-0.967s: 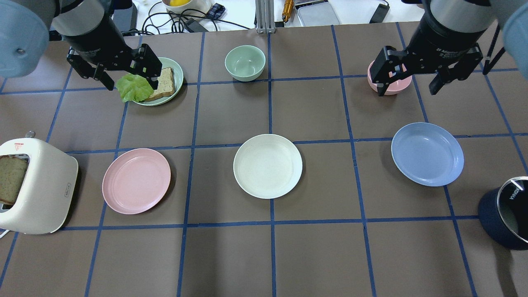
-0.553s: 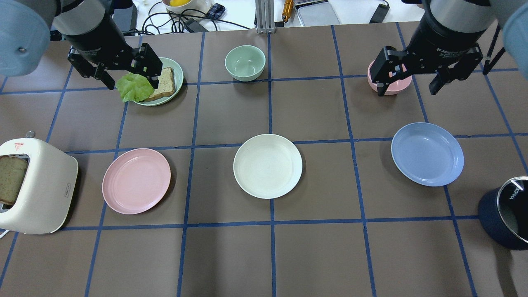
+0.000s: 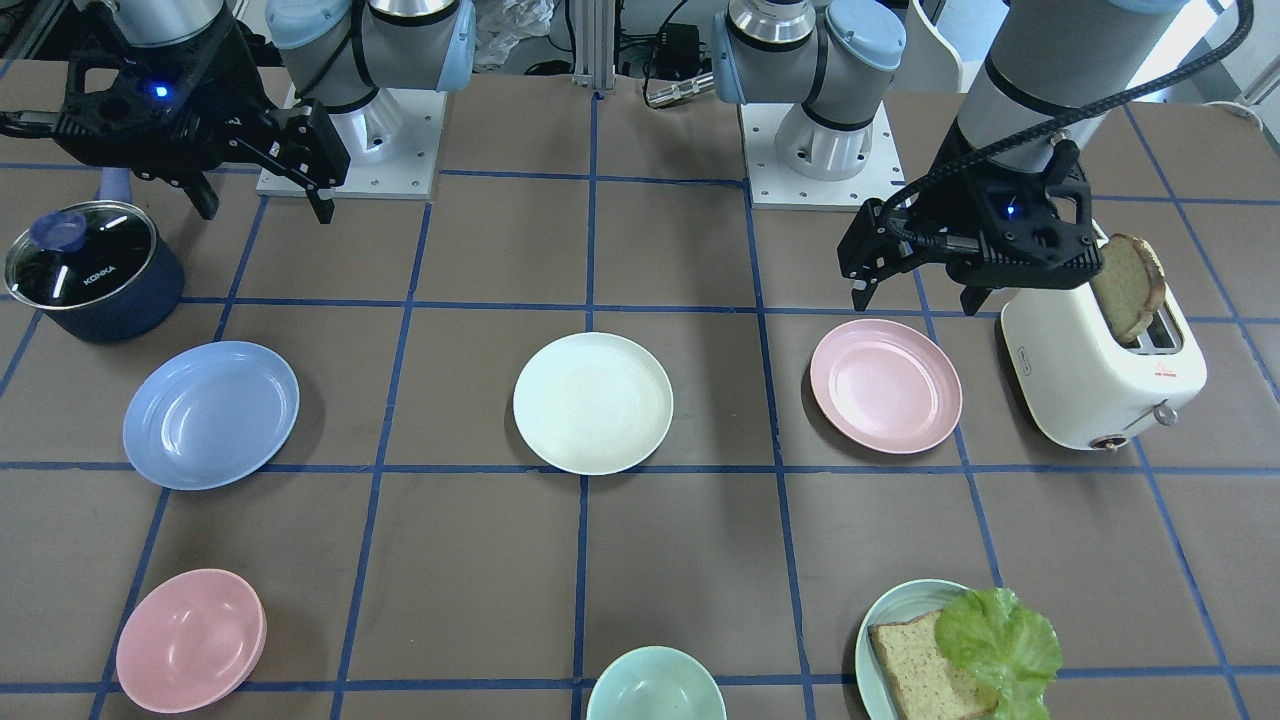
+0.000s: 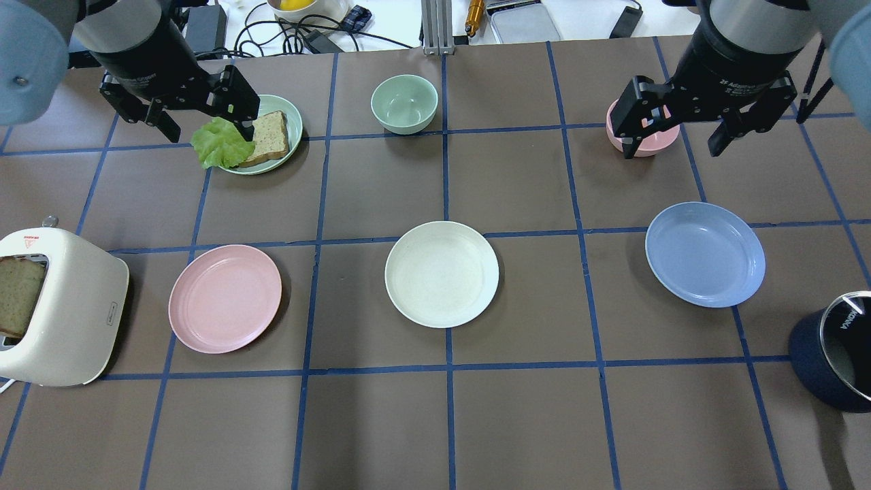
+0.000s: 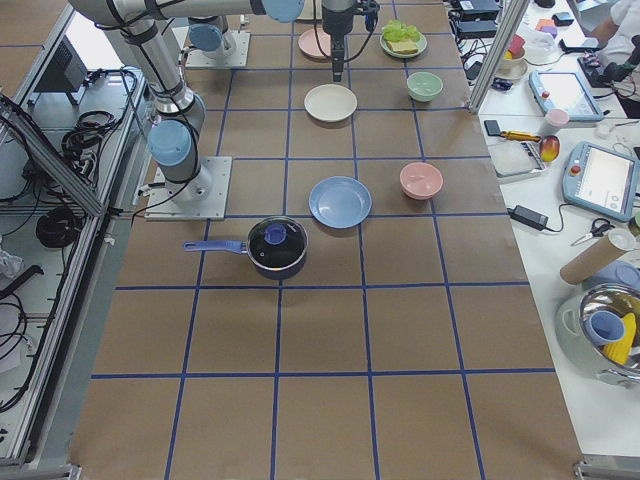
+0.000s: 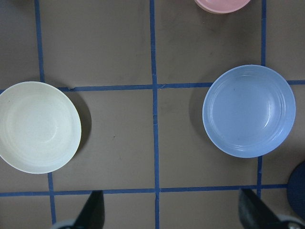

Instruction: Stack three plates with pink and blue

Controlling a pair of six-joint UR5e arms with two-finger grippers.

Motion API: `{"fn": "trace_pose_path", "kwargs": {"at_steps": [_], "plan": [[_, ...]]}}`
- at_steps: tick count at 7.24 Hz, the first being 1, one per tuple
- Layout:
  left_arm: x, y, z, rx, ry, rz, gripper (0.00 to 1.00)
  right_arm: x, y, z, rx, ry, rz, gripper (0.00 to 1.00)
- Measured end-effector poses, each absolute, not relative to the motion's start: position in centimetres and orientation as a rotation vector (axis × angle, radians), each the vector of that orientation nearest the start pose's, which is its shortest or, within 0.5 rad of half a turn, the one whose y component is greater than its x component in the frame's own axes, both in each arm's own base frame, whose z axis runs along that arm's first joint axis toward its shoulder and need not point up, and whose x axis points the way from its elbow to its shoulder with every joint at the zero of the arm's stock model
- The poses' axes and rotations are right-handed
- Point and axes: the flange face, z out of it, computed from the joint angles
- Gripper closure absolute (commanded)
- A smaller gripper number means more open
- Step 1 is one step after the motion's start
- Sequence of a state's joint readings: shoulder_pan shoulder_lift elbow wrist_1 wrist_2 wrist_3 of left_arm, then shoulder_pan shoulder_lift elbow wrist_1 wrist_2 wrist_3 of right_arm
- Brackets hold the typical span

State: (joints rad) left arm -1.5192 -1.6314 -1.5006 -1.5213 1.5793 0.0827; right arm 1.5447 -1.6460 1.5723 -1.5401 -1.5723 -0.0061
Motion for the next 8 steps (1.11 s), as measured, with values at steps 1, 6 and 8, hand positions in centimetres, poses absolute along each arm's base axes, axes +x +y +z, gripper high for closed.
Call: {"fn": "trace_pose_path", "kwargs": {"at_steps": [1, 6, 8], "plan": [[-10.47, -52.95, 49.75, 0.047, 3.127, -0.094, 0.00, 12.10, -46.64, 51.99, 0.031, 3.143, -0.068, 0.00], [-10.52, -53.19, 49.81, 0.058, 3.128, -0.126, 0.00, 12.11, -46.64, 51.99, 0.031, 3.142, -0.067, 0.00], [-10.63, -53.01, 50.59, 0.077, 3.125, -0.156, 0.00, 12.11, -46.63, 51.96, 0.031, 3.143, -0.065, 0.00]]}}
